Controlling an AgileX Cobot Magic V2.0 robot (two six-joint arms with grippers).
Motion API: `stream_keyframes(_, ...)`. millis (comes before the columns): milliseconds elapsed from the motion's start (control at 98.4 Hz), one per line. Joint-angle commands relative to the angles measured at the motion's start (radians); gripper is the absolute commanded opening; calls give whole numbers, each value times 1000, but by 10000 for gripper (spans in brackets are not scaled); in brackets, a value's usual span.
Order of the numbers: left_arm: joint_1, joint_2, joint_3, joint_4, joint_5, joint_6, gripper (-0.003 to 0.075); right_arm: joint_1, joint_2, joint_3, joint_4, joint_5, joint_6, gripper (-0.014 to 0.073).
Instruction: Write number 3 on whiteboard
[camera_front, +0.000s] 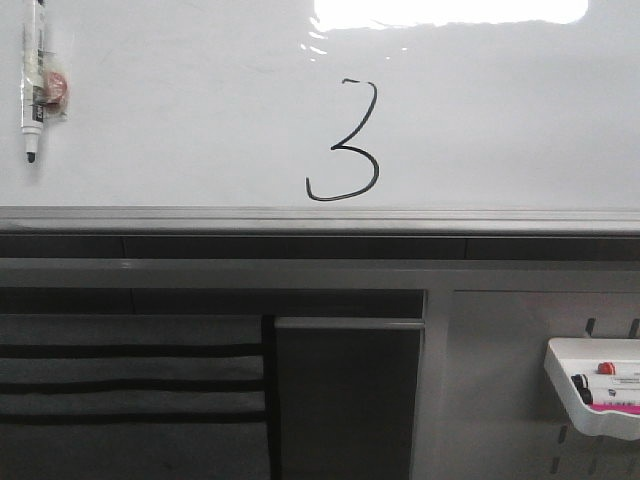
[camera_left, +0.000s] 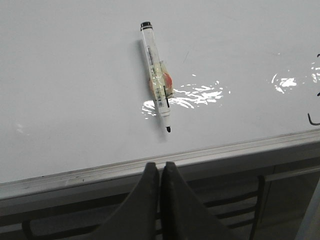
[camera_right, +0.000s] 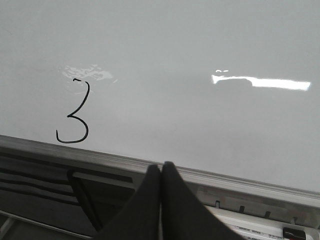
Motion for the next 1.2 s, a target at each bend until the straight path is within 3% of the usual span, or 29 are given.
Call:
stream_keyframes(0,11,-91,20,10,-94,-11,-20,-4,3,-25,-11,-78,-2,-69)
stream_keyframes(183,26,-228,121,24,-156,-11,-20,-4,3,-25,-11,-78,-2,-69)
stream_keyframes(356,26,-275,245,32,-322,-11,-20,-4,3,-25,-11,-78,-2,-69)
stream_keyframes(468,26,-316,321,130,-426,-113,-20,-4,3,-25,-11,-78,-2,-69)
stream_keyframes(620,26,-315,317,252,-394,-249,-20,-4,10,-25,-11,-74,-2,-69)
stream_keyframes(1189,26,-313,317,233,-390,-249,-20,-4,10,-25,-11,-70,-2,-69)
